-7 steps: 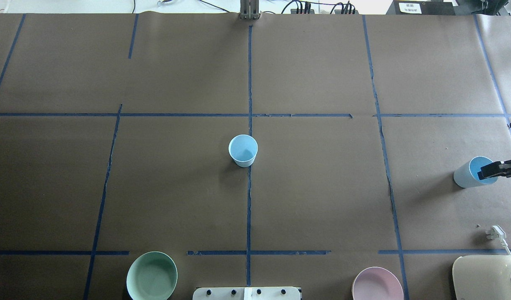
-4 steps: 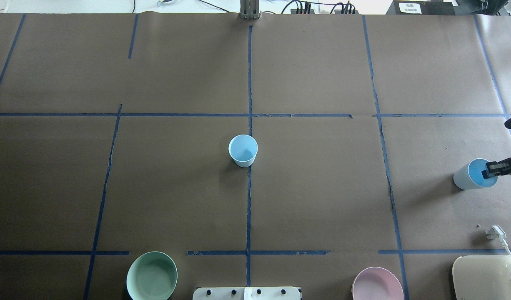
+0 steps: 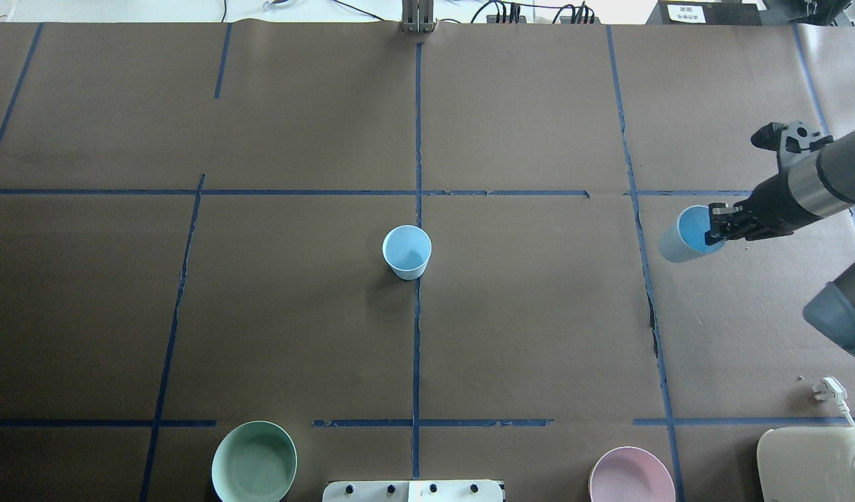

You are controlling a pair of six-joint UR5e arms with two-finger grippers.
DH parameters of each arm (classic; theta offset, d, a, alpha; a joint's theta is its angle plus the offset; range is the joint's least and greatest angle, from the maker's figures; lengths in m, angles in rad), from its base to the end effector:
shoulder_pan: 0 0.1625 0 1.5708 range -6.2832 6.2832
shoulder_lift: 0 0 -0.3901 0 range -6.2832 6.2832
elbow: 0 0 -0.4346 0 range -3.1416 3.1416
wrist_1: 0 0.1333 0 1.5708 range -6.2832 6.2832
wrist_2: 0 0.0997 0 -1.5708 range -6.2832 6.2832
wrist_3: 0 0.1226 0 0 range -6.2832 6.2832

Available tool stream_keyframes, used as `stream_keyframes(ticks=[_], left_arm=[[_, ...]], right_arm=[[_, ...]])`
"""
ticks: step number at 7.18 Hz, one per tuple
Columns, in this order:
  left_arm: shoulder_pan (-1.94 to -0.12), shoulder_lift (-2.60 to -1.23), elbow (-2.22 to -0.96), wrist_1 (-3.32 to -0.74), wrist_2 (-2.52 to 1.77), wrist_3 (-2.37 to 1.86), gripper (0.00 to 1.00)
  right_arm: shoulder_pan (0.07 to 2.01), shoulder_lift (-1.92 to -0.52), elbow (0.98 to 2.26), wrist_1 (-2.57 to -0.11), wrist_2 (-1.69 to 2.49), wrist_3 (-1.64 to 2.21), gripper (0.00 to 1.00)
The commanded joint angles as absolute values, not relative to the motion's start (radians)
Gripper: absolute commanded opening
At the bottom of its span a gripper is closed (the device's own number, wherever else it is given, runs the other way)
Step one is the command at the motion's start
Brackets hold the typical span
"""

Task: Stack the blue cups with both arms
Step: 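Carry the held cup with the right gripper over the center cup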

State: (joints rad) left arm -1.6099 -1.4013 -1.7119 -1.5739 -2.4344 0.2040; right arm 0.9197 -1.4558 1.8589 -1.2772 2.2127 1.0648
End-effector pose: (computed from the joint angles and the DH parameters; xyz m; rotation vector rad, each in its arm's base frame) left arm -0.0583 -0.4643 0.6415 0.0813 0.8608 0.1436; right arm -0.3063 -0.5008 0.3909 -0.0259 -0.9100 0.1613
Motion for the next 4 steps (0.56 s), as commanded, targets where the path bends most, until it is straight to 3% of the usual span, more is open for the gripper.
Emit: stream_keyframes(ticks=[1, 4], left_arm=[[-1.609, -1.401, -1.713, -1.574, -2.425, 0.160, 1.00], [-1.606, -1.402, -1.729, -1.572, -2.425, 0.121, 1.00]], right_arm=[[0.760, -1.152, 1.896, -1.589, 2.096, 1.304, 0.00], [0.636, -0.893, 1.891, -1.765, 1.993, 1.535, 0.00]])
